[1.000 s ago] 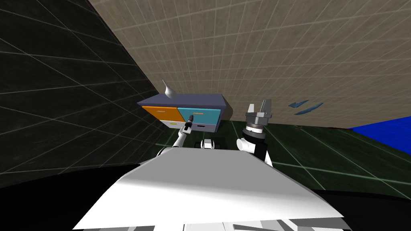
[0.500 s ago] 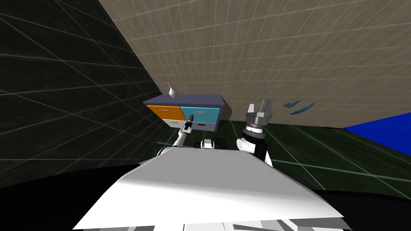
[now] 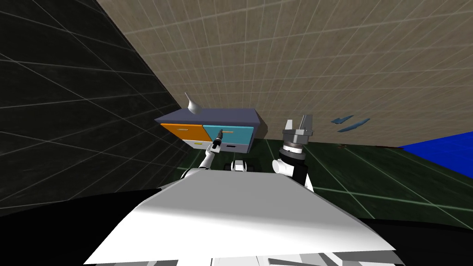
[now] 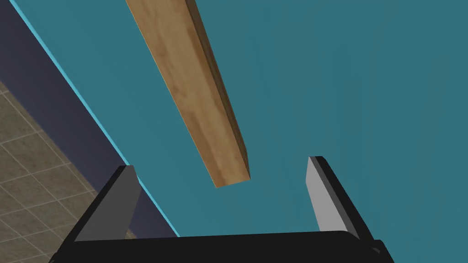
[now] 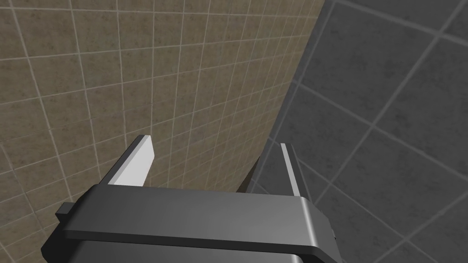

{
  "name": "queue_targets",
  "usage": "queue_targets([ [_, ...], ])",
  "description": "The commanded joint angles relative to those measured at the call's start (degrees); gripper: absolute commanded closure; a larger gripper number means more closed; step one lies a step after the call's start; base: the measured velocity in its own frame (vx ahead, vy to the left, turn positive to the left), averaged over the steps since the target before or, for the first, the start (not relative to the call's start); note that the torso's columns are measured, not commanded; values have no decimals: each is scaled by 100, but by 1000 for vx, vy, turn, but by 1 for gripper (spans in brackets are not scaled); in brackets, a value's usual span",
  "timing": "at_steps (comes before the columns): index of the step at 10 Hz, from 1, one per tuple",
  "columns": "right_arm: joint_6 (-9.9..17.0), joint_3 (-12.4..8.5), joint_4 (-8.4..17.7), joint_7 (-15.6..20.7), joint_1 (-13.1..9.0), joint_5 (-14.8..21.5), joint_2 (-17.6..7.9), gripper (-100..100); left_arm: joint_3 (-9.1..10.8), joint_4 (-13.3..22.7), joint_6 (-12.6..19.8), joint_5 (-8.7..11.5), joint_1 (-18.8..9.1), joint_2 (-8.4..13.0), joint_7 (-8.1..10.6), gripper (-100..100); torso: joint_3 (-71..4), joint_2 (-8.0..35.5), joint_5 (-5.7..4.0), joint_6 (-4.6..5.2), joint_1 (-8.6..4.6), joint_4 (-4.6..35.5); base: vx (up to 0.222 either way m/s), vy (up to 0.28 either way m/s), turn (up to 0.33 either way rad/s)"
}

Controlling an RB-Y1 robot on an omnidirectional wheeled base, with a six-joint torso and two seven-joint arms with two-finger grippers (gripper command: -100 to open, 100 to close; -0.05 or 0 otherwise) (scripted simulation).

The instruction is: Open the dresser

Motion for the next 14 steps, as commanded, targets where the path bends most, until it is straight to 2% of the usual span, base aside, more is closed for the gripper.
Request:
queue_targets([
  [1,0,0,0,0,-1,0,0,0,0,0,-1,0,0,0,0,100,9,12,-1,1,-2,5,11,1,0],
  [7,1,0,1,0,-4,0,0,0,-72,-53,93,-11,-27,11,48,100,-18,-31,1,1,0,-7,-164,15,15],
  [8,1,0,1,0,-2,0,0,0,-53,-34,77,-4,-26,9,33,-100,-37,-66,-3,2,-9,-15,63,-2,-19],
  [14,0,0,0,0,1,0,0,0,-12,9,37,14,-21,4,-5,-100,-13,-23,0,1,1,-5,152,-24,-12],
])
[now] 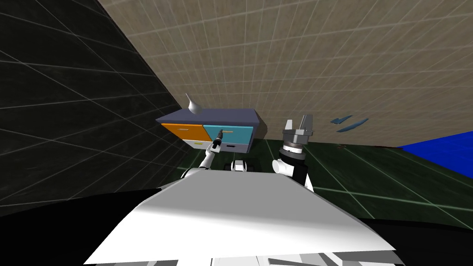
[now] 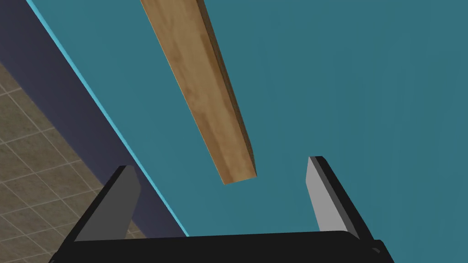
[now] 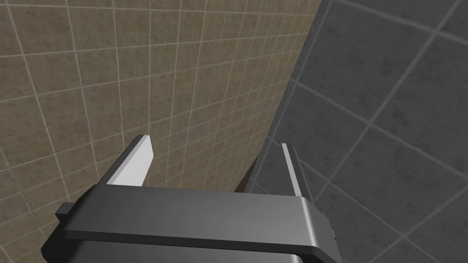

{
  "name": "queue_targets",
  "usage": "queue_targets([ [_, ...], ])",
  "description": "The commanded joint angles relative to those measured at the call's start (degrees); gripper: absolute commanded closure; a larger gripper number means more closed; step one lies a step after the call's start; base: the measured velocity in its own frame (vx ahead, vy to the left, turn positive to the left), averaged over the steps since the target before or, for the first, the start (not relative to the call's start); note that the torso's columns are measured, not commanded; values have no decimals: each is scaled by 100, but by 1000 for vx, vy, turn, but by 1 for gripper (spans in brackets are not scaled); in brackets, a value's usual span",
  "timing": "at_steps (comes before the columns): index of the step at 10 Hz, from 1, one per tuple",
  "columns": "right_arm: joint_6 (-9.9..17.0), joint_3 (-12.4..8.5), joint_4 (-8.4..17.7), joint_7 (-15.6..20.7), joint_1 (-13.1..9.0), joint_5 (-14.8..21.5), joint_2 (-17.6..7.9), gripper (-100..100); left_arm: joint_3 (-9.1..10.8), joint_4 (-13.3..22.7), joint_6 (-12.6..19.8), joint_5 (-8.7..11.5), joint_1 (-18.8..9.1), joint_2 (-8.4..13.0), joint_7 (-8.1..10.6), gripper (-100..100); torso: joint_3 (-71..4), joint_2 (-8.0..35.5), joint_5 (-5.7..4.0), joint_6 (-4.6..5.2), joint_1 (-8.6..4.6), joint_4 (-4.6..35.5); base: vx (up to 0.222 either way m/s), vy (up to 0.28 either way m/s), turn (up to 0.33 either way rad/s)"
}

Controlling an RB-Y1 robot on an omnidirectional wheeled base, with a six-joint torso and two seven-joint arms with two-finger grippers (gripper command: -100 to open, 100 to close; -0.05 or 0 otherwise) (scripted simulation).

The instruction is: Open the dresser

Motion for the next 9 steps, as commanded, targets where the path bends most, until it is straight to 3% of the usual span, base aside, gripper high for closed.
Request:
queue_targets([
  [1,0,0,0,0,-1,0,0,0,1,0,-2,1,-2,0,-2,-100,16,28,1,0,4,7,20,-3,1],
  [2,1,0,1,0,-2,0,0,0,1,0,-1,1,-3,-1,-2,100,21,34,1,0,4,10,10,-1,0],
  [9,1,0,1,0,-4,0,0,0,-110,-43,134,-24,9,-3,66,100,-6,-13,-17,-7,-16,21,-156,13,12],
])
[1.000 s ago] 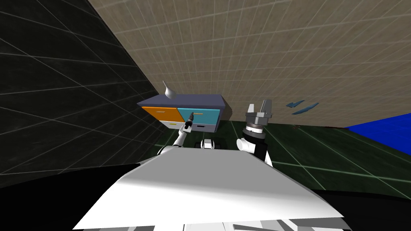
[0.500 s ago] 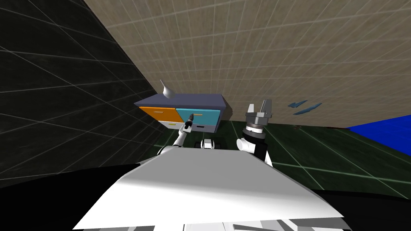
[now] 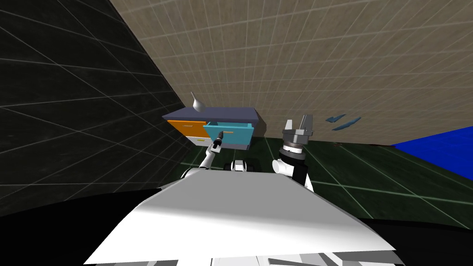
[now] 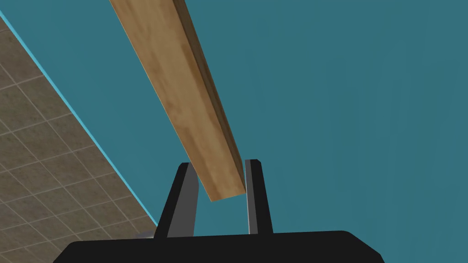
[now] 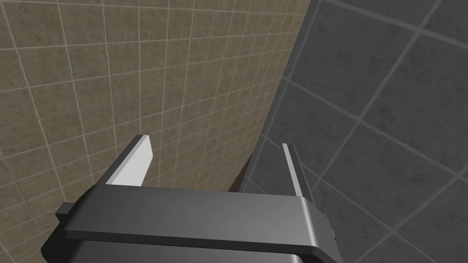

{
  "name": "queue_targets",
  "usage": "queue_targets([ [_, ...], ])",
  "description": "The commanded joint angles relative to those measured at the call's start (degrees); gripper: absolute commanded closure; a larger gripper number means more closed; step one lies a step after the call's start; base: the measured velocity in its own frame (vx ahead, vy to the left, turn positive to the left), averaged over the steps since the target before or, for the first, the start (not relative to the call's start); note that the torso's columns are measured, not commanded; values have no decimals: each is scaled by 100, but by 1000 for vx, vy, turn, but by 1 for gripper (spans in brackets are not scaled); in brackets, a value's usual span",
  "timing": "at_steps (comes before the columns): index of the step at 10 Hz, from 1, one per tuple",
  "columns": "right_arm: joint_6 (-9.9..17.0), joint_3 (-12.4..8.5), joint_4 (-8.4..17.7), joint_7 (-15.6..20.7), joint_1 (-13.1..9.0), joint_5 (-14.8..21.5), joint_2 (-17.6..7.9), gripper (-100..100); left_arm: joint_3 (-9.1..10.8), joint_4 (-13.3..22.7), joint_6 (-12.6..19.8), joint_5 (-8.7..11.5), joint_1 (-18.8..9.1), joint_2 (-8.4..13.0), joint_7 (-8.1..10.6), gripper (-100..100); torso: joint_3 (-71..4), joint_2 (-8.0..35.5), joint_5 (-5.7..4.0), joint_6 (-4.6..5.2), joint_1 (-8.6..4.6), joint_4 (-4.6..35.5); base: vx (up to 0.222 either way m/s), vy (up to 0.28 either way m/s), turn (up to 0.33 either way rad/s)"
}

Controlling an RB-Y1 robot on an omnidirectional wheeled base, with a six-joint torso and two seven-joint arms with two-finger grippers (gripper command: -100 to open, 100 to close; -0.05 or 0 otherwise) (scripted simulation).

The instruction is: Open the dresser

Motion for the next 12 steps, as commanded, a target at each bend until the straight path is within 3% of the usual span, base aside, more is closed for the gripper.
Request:
queue_targets([
  [1,0,0,0,0,0,0,0,0,-28,-45,3,-16,5,3,17,100,2,11,4,4,-2,-10,-173,-5,34],
  [4,0,0,0,0,-1,0,0,0,-37,-53,4,-22,12,-2,27,100,17,33,10,7,8,-9,-171,14,14],
  [5,0,0,0,0,0,0,0,0,-64,-64,206,-6,-121,25,68,-100,-2,-4,5,8,2,-7,-55,13,-17],
  [12,0,0,0,0,1,0,0,0,-153,-177,973,63,-743,156,226,-100,9,23,5,5,4,-2,-63,20,-22],
])
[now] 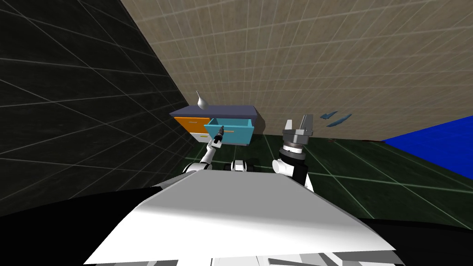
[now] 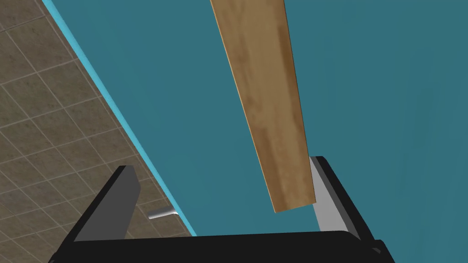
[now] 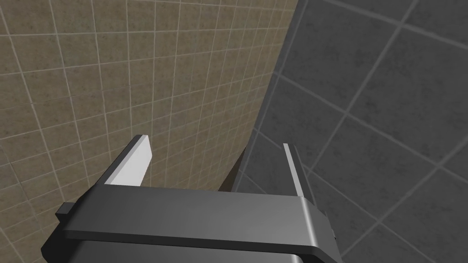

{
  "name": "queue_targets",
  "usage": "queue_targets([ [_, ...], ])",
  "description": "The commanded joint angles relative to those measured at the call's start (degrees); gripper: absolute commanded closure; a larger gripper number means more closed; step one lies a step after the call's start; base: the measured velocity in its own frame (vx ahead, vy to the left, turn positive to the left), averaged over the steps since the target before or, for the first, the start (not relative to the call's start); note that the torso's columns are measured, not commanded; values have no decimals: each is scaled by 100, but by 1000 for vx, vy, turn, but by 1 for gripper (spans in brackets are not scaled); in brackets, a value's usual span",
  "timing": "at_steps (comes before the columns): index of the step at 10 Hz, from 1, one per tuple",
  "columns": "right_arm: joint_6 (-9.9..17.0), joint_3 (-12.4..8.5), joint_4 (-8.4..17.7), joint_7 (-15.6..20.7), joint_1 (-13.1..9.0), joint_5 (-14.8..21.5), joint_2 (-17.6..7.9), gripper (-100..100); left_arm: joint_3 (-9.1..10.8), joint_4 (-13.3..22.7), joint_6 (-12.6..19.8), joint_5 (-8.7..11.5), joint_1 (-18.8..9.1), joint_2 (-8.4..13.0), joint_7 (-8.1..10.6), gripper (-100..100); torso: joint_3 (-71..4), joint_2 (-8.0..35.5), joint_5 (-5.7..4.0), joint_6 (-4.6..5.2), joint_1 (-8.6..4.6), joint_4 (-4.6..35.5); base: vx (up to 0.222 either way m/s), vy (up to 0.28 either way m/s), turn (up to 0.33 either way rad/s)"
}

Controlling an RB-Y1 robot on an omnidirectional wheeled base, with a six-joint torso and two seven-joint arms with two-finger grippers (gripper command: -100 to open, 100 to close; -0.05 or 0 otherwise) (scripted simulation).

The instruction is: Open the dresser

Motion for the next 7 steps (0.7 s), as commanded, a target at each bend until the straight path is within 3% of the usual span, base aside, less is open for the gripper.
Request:
queue_targets([
  [1,0,0,0,0,0,0,0,0,-45,-20,123,23,-70,42,47,-100,6,12,-10,-6,-10,15,-20,6,-13],
  [2,0,0,0,0,0,0,0,0,-53,-15,149,25,-72,46,58,0,5,9,-8,-6,-13,7,0,0,0],
  [7,0,0,0,0,1,0,0,0,-57,14,143,29,-35,35,66,0,-7,-11,3,3,-1,-13,0,0,0],
])
